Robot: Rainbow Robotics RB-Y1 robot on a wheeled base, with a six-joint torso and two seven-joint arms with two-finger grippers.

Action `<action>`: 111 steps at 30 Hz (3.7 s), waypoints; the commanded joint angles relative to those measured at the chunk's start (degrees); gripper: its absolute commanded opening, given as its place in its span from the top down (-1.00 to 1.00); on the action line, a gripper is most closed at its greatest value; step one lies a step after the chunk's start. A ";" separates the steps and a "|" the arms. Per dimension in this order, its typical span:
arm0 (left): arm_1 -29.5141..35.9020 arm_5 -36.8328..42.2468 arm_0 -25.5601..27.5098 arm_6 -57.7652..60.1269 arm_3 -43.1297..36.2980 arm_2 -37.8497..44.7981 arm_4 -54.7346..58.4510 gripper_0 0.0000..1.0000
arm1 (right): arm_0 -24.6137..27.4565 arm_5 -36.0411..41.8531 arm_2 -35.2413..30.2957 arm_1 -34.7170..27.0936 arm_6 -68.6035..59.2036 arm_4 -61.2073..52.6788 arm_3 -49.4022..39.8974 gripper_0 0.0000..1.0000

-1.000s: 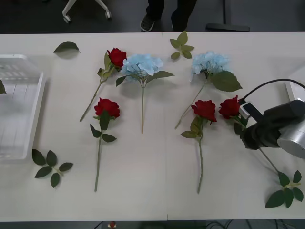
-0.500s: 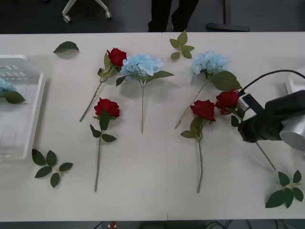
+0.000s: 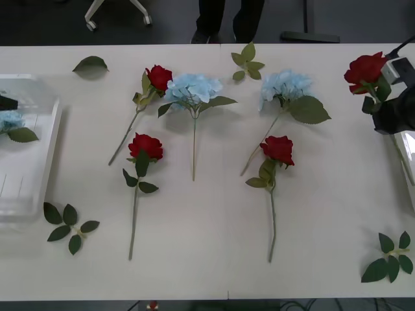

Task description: Place the red flowers into the right box and the blue flowers into the left box. If a person shows an open palm, hand one flower to the person first, then continue sorting.

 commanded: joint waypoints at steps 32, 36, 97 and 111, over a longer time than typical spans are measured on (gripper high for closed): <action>-17.12 -25.72 -12.13 21.79 13.27 -33.10 -22.01 -1.00 | -2.64 -3.21 -1.41 1.06 10.95 7.96 37.98 1.00; -17.47 -27.65 -12.13 20.91 15.99 -33.27 -22.80 -1.00 | -2.72 -5.76 -1.41 3.17 10.51 11.21 41.58 1.00; -8.95 -18.86 18.98 17.31 -10.82 -27.65 -19.90 -0.73 | -8.96 18.32 -5.37 4.49 -21.04 -7.42 5.28 -0.85; -9.47 -9.72 11.69 16.69 -15.21 -27.12 -17.62 -1.00 | -22.41 17.88 10.28 13.19 -40.73 -6.55 4.05 -0.85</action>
